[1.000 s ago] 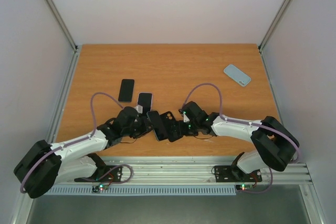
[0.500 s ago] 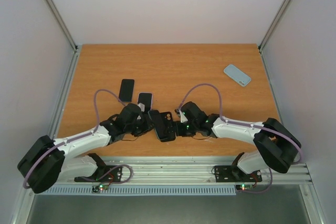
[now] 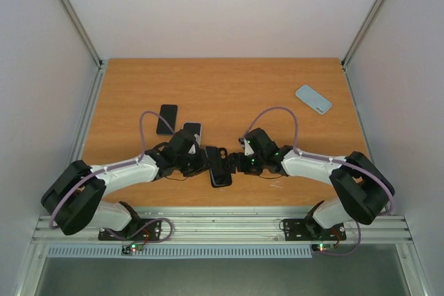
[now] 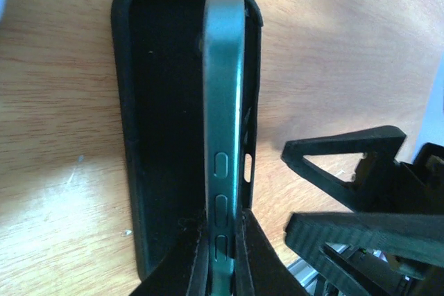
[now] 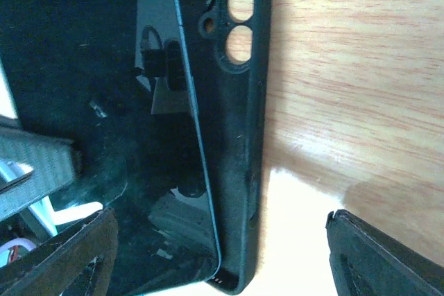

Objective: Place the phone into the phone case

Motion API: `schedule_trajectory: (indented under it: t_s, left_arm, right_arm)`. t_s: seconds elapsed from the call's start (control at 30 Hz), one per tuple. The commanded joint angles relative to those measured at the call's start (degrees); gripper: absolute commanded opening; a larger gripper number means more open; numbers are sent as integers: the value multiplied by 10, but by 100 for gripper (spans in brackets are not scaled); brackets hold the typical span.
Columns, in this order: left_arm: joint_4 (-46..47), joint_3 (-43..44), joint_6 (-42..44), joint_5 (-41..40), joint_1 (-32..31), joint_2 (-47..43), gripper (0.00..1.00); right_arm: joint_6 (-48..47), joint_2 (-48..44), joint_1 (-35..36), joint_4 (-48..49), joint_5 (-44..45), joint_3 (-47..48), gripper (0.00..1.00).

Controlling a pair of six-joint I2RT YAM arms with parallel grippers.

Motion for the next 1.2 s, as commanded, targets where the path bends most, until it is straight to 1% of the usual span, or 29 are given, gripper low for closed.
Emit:
schedule_trajectory:
  t_s: [0.0,0.17,0.4,0.47,0.83,1.03,1.17]
  left_arm:
    - [13,30,24,29,2,13,0]
    - [26,33,19,37,3,33,0]
    - [74,27,7,41,6,65,0]
    - [87,25,1,43,7,72,0]
    - [75,14,0,13,6,111,0]
    - [54,41,28,7,-5,118,0]
    - [61,41,21,9,-11,134,0]
  right_arm:
    - [6,31,-10,23,-9,19,83]
    - [16,61,-14,45,-17,26,80]
    - [29,85,-14,63,-27,22,75]
    - [34,90,-14,81,-31,19,74]
    - [46,106,-14,107,-47,14,72]
    - [52,116,-13,123,-58,11,71]
    - [65,122,-13,141,-62,4,71]
